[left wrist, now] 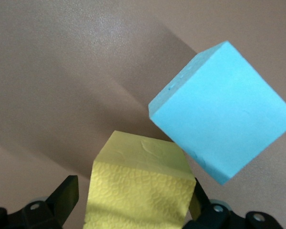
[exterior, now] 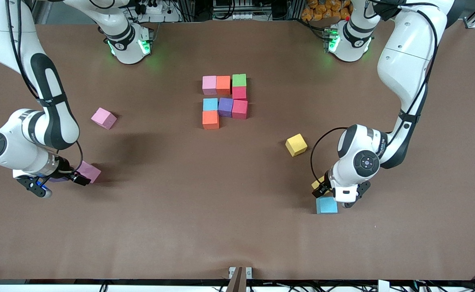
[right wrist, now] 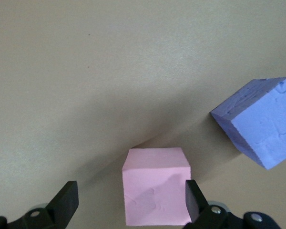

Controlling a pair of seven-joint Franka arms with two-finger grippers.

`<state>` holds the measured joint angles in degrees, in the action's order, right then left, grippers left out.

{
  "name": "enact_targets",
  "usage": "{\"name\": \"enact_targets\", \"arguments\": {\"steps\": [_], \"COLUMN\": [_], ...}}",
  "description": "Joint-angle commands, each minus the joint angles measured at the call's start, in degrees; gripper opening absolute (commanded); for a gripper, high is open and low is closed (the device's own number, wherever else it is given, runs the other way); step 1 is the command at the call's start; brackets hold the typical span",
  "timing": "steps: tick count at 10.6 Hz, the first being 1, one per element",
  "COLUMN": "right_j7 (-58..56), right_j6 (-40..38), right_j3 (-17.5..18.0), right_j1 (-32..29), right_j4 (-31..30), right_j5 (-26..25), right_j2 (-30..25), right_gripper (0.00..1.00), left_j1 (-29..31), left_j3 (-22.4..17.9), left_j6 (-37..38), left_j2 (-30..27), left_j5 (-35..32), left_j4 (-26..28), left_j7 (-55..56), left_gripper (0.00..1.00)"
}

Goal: Form number 2 with 11 blocks
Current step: 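Open the right gripper and move it to the pink cube, then grasp the pink cube with the right gripper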

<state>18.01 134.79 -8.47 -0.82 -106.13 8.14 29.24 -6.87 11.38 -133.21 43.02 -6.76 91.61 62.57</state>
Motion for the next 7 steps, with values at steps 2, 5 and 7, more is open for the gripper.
{"name": "enact_targets", "arguments": {"steps": [2, 5, 7], "right_j7": [0.8, 1.5, 1.4], "right_j6": [-1.7, -1.7, -1.7], "right_j3": [0.8, 0.8, 0.9], "right_j1": [-1.6, -1.4, -1.6], "right_j4": [1.0, 1.0, 0.9], "right_j5": [0.6, 0.6, 0.6], "right_j2": [1.0, 2.6, 2.8], "right_gripper": [0.99, 0.98, 0.98], "left_j1": [0.0, 0.1, 0.1], "left_j3": [0.0, 0.0, 0.0], "left_j6": [-0.6, -0.6, -0.6], "left_j2": [0.0, 0.1, 0.2], "left_j5": [-1.0, -1.0, -1.1], "left_j4": [0.0, 0.0, 0.0], "left_j7": [-0.6, -0.7, -0.7], "left_gripper": [1.00, 1.00, 1.00]}}
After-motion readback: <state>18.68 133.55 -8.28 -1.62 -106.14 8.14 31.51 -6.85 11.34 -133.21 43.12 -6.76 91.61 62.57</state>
